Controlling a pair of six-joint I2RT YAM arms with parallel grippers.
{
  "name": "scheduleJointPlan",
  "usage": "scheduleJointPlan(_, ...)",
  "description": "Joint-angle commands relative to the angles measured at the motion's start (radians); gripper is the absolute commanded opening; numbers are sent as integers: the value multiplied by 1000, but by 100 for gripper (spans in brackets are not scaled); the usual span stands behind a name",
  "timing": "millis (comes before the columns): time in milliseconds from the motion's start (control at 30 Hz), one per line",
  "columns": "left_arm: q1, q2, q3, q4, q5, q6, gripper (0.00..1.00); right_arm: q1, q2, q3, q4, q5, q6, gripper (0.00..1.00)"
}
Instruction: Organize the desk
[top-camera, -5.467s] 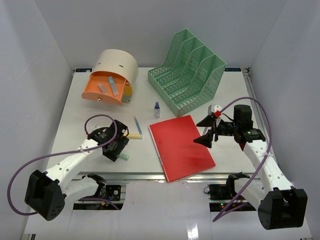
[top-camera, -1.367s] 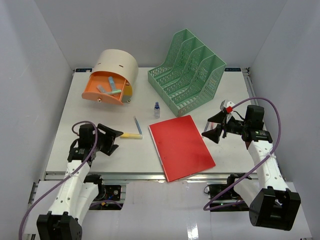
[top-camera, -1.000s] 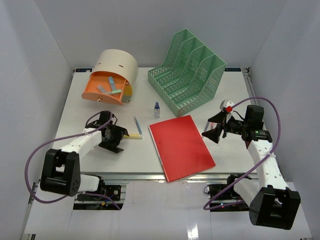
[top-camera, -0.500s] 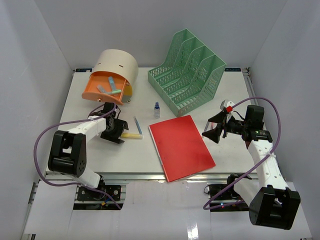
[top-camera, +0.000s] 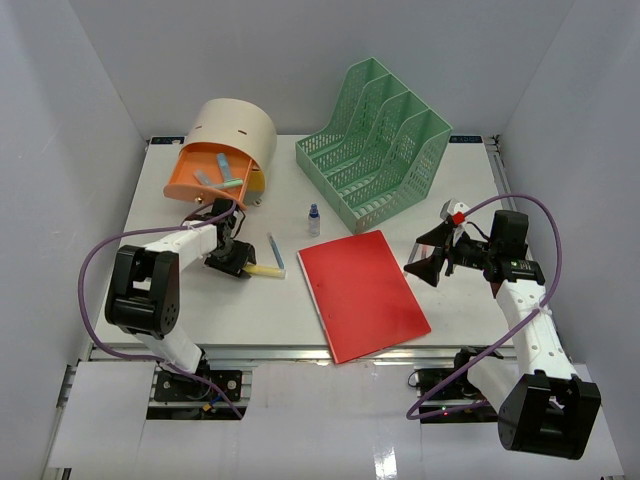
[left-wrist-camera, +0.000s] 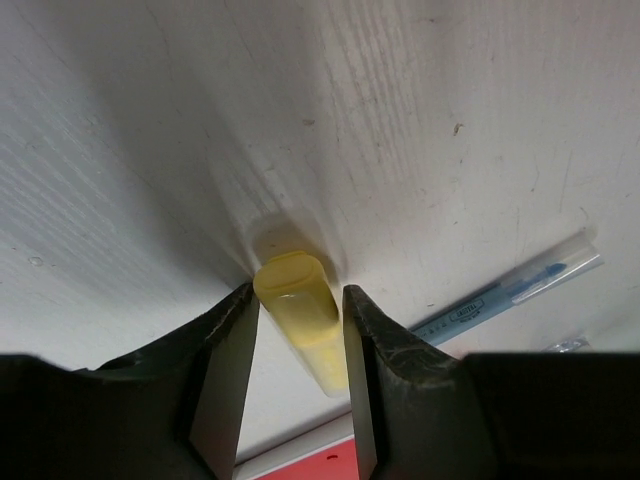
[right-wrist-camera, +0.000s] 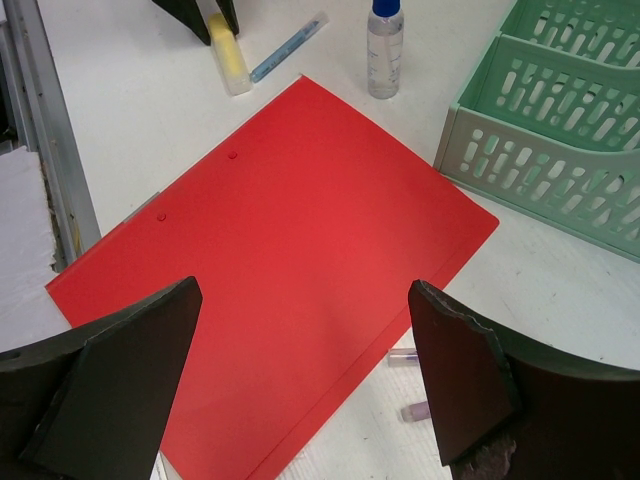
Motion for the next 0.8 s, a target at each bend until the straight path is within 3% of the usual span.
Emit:
scheduleJointPlan(0,-2,-4,-5,-38,-44,2,48,-6,-14,3,-6,-4,-17,91)
scheduleJointPlan(133,-2,-29,-7,-42,-60,45,41,-7,-19,2,-6,-1,-17,91)
scheduleJointPlan(300,-2,-140,-22,-36,-23,128,16,-9,-23,2,-6,1,-18,91)
scheduleJointPlan(500,-2,-444,-33,-34,93,192,5,-10,-25,2,-6,-4,-20,91)
scheduleJointPlan(600,-2,-541,53,-61,107,200,3,-10,-22,2,-9,-4,-20,91)
scheduleJointPlan(767,0,-514,340,-128,26,215,3,-10,-16,0,-9,1,-23,91)
